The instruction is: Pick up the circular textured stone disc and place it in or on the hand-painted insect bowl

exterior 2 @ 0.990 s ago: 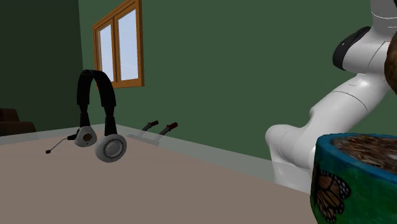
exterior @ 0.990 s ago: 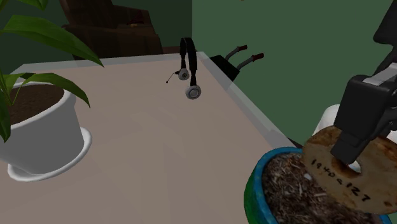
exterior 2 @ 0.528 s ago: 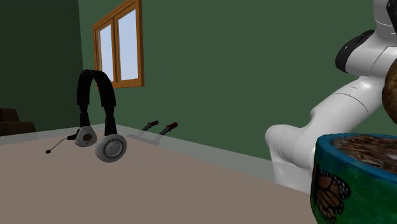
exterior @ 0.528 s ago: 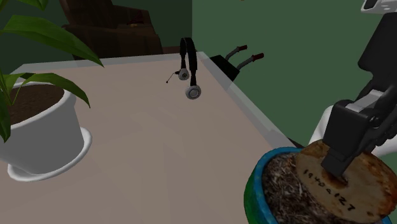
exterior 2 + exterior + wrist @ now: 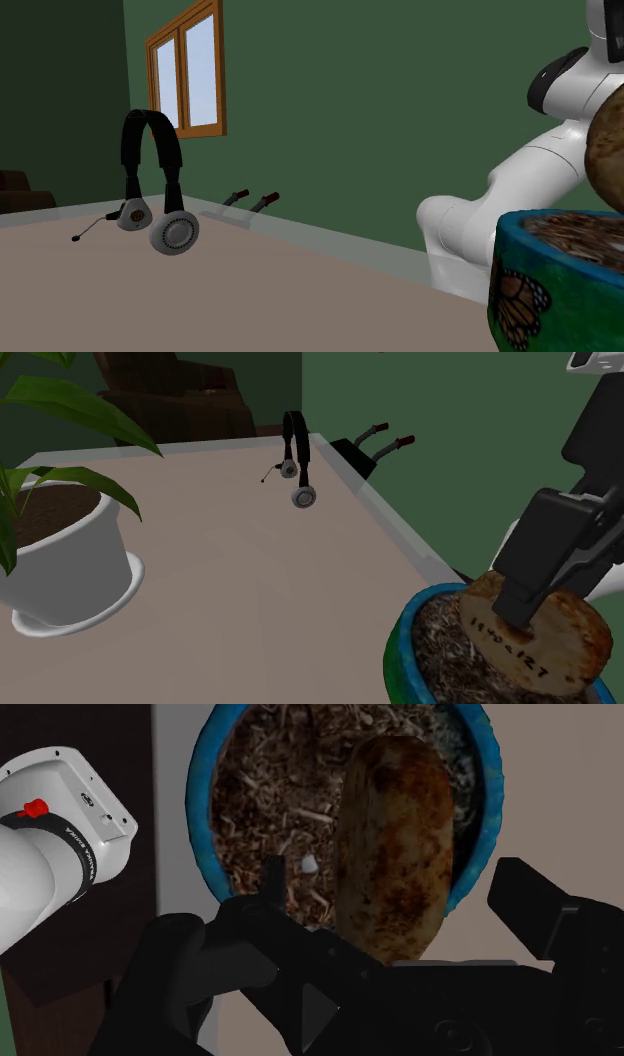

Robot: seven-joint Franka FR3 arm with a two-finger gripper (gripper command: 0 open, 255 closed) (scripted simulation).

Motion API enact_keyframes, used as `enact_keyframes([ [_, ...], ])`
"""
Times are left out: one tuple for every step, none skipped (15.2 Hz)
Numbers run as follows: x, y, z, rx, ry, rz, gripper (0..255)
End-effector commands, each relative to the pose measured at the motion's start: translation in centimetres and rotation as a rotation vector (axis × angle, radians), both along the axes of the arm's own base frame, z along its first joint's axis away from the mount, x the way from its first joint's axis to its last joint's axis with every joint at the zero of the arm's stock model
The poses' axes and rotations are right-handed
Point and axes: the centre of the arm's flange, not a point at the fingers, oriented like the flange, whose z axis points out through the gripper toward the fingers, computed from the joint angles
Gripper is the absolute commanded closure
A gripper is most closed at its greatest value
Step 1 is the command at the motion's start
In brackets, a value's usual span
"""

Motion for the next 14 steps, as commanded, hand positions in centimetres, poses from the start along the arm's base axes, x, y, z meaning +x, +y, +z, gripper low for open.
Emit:
enact_keyframes([
  [0.0,0.0,0.0,0.0,0.0,0.0,0],
  [0.0,0.0,0.0,0.0,0.0,0.0,0],
  [0.1,-0.2,1.3,0.0,0.0,0.0,0],
  [0.2,-0.4,2.6,0.0,0.0,0.0,0],
  [0.4,-0.5,3.9,0.0,0.0,0.0,0],
  [0.5,-0.7,4.9,0.0,0.0,0.0,0],
  [0.5,-0.7,4.9,0.0,0.0,0.0,0],
  [0.5,-0.7,4.9,0.0,0.0,0.0,0],
  [0.5,-0.7,4.9,0.0,0.0,0.0,0],
  [0.5,-0.7,4.9,0.0,0.0,0.0,0],
  [0.5,-0.7,4.9,0.0,0.0,0.0,0],
  [0.5,-0.7,4.9,0.0,0.0,0.0,0],
  [0.5,-0.7,4.9,0.0,0.0,0.0,0],
  [0.5,-0.7,4.9,0.0,0.0,0.0,0],
])
